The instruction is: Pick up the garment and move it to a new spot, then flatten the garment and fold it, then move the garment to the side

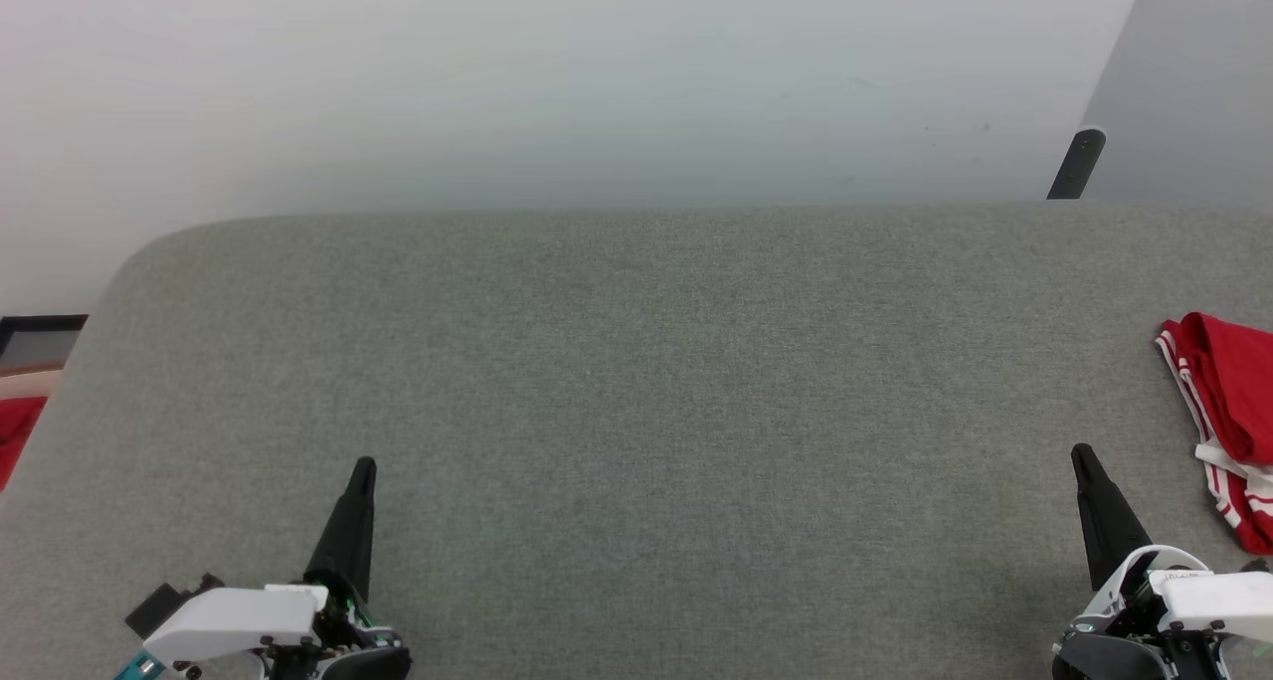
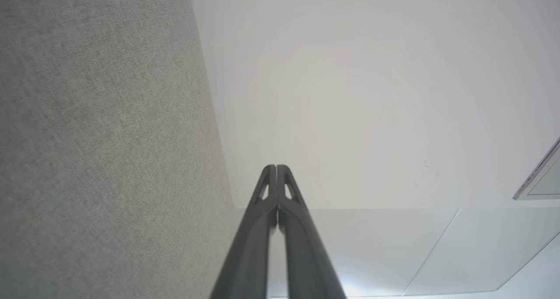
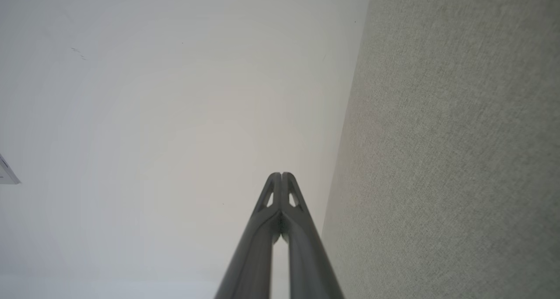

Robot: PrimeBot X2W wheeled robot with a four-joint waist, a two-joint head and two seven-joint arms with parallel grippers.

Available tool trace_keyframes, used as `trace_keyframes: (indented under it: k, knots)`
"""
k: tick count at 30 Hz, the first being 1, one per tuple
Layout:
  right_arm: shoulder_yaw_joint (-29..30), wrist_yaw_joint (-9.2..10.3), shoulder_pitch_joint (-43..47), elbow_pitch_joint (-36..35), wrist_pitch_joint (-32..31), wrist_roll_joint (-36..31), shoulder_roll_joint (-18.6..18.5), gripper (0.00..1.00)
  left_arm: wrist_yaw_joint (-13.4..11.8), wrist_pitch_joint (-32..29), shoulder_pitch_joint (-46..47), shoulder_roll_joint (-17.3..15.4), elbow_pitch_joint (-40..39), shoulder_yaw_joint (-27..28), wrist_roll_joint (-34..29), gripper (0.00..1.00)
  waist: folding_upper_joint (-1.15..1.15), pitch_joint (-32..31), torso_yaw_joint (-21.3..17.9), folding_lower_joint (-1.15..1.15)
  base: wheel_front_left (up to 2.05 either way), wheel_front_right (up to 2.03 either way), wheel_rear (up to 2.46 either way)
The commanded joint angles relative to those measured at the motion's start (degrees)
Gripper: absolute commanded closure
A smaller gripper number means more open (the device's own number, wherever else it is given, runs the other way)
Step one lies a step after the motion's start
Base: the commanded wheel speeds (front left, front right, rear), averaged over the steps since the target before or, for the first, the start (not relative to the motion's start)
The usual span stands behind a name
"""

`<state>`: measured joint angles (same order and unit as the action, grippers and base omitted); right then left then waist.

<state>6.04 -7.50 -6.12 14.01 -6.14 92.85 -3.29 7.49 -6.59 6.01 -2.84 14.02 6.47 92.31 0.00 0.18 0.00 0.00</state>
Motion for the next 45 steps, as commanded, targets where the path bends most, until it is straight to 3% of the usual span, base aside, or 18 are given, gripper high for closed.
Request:
trace_keyframes:
  k: [1,45]
  knots:
    - [0.1,0.02,-0.2,0.0,-0.2,-0.1,0.2,1.0,0.0,-0.1,0.5,0.0,0.1,0.1,0.2,1.0,0.0,0.0,0.0,0.0,0.0,0.0,0.0]
    - [0.4,0.02,-0.2,0.0,-0.4,-0.3,0.3,1.0,0.0,-0.1,0.5,0.0,0.1,0.1,0.2,1.0,0.0,0.0,0.0,0.0,0.0,0.0,0.0]
